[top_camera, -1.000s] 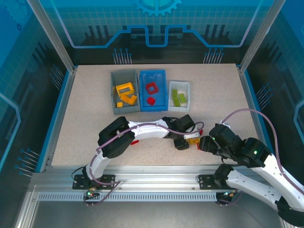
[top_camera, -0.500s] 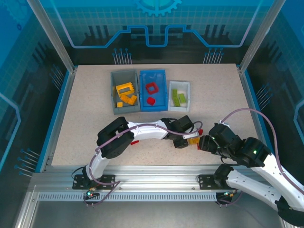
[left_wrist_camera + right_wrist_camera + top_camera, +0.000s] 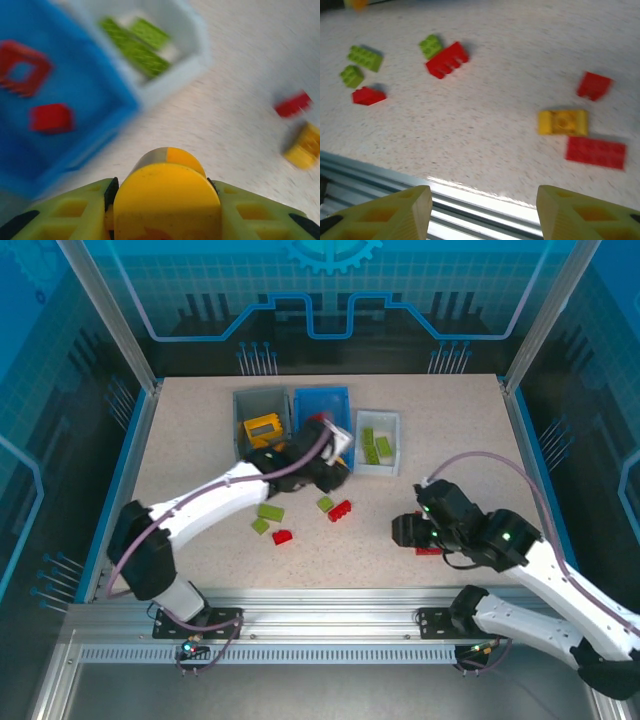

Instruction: Sort the legos into containers by color

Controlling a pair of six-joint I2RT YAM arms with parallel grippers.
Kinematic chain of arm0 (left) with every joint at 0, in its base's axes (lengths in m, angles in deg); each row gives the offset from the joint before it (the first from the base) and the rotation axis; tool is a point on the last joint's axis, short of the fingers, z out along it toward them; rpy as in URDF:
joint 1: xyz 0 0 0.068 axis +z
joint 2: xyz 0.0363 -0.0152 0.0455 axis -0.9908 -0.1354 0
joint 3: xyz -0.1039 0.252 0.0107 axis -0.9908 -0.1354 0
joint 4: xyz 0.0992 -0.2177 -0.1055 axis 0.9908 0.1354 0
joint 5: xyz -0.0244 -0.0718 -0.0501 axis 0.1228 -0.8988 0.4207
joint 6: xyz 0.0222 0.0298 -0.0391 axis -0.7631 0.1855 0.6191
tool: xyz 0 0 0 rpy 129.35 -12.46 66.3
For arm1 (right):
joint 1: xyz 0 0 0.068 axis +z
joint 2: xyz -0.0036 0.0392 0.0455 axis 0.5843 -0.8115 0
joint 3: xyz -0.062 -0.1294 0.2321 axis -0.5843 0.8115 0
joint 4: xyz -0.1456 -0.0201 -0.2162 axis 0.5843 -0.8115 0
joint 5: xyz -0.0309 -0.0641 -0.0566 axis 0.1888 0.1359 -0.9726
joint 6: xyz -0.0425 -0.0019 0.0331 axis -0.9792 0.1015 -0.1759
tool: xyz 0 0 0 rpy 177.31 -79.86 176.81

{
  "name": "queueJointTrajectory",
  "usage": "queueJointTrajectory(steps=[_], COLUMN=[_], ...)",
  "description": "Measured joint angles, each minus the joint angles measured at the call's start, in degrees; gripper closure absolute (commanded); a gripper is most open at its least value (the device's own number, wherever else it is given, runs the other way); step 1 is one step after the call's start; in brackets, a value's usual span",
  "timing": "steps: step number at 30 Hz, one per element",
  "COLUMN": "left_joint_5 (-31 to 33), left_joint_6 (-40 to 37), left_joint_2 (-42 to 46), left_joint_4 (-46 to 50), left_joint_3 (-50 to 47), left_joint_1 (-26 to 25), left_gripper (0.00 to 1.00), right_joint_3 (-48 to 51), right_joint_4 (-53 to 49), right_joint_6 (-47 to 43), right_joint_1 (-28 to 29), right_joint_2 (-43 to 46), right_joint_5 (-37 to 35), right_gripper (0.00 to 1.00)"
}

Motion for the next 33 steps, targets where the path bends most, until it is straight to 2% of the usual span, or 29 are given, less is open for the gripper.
queueJointTrajectory(steps=[4,9,15,21,25,30,33], left_joint_5=[5.03,11.21,18.88,23.82,25.9,26.58,26.58], left_joint_6=[4.42,9.03,12.39,14.78,15.69,16.09,16.22], left_joint_2=[0.37,-7.04,-19.58,-28.26,-30.86,-32.0,-32.0], left_joint_4=[5.46,12.39,17.44,20.46,21.53,22.01,22.14], left_joint_3=[1.2,6.75,16.09,20.98,22.49,22.93,22.93], left_joint_1=[8.81,16.33,18.62,20.13,21.0,21.09,20.98], left_gripper=[0.72,0.73,0.76,0.73,0.65,0.46,0.41], right_joint_3=[-1.53,-5.4,-6.86,-6.47,-6.27,-5.86,-4.72], right_joint_4=[9.86,19.67,27.56,34.4,37.48,38.95,39.3], right_joint_6=[-4.46,-6.93,-7.23,-6.97,-6.32,-5.9,-5.66], right_joint_1=[0.11,0.11,0.11,0.09,-0.02,-0.33,-0.7], right_joint_2=[-7.1,-14.8,-21.03,-23.3,-23.98,-24.33,-24.3], right_joint_5=[3.87,5.18,5.79,8.2,9.64,10.08,10.29], right_gripper=[0.41,0.41,0.41,0.41,0.41,0.4,0.39])
